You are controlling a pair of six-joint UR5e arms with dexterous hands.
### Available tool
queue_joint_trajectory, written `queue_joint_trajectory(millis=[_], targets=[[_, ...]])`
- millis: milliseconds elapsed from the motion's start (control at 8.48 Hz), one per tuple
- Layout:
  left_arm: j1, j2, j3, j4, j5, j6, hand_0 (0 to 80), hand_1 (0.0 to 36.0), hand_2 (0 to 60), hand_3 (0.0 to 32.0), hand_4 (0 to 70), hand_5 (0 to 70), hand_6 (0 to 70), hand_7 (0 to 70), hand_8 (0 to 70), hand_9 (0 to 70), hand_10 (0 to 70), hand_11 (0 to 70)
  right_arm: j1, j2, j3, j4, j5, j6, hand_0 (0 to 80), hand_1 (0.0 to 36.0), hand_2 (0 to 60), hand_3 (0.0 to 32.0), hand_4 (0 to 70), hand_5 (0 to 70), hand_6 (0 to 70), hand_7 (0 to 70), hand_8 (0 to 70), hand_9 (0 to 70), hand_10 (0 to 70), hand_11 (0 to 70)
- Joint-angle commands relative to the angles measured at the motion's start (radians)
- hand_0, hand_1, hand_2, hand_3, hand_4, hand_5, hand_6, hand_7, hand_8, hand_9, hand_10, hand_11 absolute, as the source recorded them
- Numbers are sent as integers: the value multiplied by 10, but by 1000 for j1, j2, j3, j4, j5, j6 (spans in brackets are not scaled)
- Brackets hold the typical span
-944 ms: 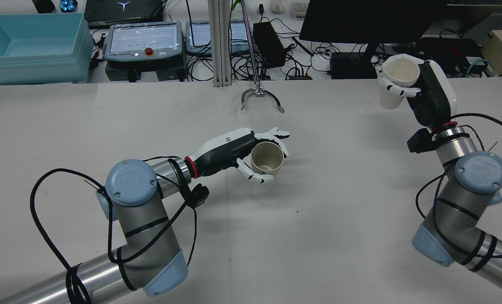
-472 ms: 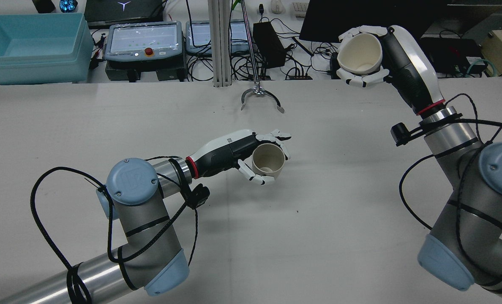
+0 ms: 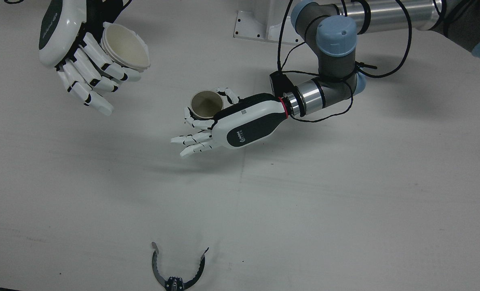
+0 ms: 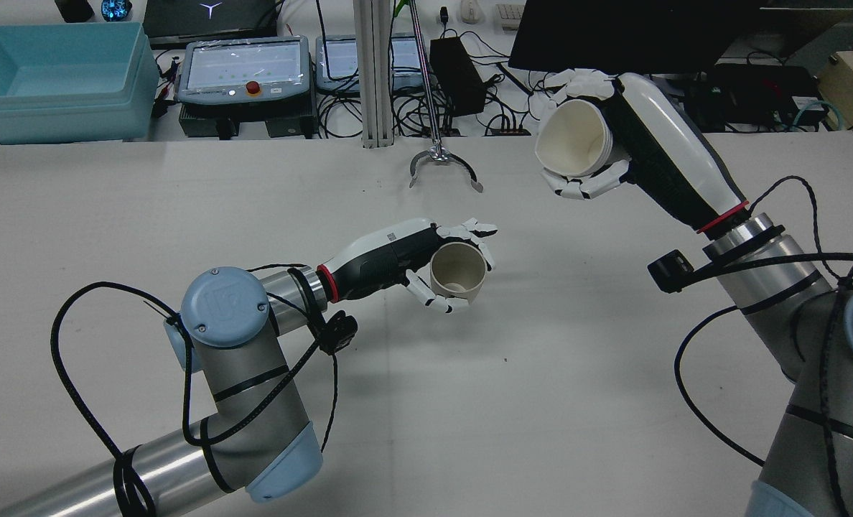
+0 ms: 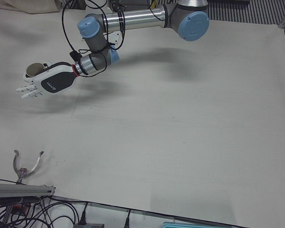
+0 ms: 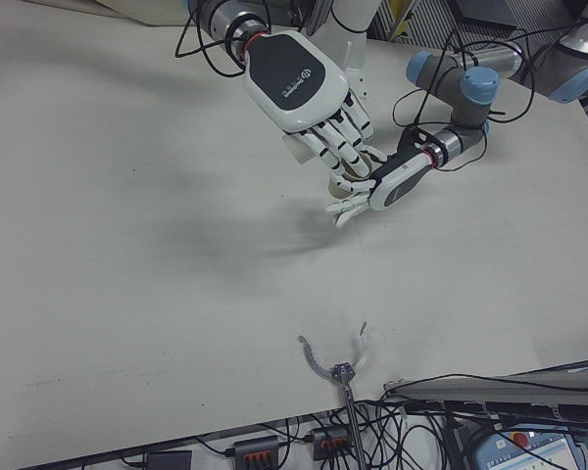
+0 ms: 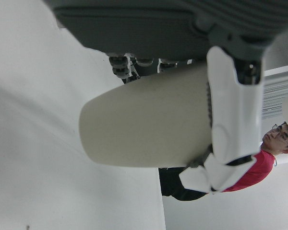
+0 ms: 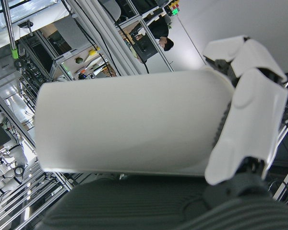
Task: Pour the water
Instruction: 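Raise the white cup with the right hand and tilt it over the beige cup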
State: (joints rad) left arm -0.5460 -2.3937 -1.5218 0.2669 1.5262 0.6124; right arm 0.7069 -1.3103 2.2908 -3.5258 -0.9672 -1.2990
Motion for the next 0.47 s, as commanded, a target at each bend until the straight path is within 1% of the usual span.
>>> queue_joint_trajectory(millis=[0, 118, 236, 354], targets=[[0, -4, -1, 0, 0, 0, 546, 360, 600, 0, 355, 361, 52, 130, 0, 12, 39, 87, -73, 107, -20, -109, 19, -149, 594, 360, 600, 0, 504, 700, 468, 661, 199, 276, 243, 381], [0, -4, -3, 0, 0, 0, 546, 360, 600, 0, 355, 360, 51, 128, 0, 11, 38, 87, -81, 134, -57, -117, 24, -151, 600, 360, 600, 0, 494, 700, 457, 646, 189, 262, 240, 378], [0, -4, -3, 2, 0, 0, 546, 360, 600, 0, 353, 357, 50, 126, 0, 11, 37, 85, -90, 144, -79, -117, 24, -151, 604, 360, 600, 0, 516, 700, 464, 655, 192, 267, 244, 384], [0, -4, -3, 2, 0, 0, 546, 360, 600, 0, 355, 358, 51, 127, 0, 11, 37, 86, -90, 149, -89, -117, 24, -151, 601, 360, 600, 0, 517, 700, 464, 658, 194, 271, 246, 386]])
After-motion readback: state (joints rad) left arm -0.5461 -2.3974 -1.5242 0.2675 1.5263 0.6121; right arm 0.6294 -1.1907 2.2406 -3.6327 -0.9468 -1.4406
